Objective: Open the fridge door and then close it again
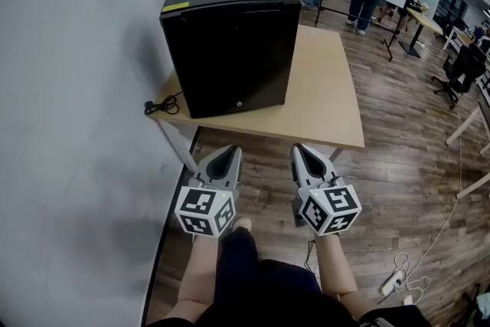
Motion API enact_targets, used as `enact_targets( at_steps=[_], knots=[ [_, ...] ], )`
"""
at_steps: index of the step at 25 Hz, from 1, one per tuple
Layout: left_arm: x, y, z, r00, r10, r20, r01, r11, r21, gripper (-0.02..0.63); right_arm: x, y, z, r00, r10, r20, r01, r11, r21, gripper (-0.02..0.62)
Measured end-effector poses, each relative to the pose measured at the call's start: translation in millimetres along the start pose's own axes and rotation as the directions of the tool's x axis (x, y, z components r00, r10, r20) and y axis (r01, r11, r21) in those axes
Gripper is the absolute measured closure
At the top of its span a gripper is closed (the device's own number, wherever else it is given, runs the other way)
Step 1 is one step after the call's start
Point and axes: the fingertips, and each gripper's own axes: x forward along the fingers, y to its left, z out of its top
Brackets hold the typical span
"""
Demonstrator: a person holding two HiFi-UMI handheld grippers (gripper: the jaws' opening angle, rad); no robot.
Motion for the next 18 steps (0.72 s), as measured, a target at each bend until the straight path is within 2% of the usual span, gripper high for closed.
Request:
enact_targets(
  at_steps=[18],
  knots=[
    [7.6,-8.8,-0.4,1.0,-0.003,0.002,0.003,1.0,-0.003,0.594,-3.6,-7.4,-1.5,1.0,0.015,-0.01,-0.015,1.0,0.011,0.606]
  ],
)
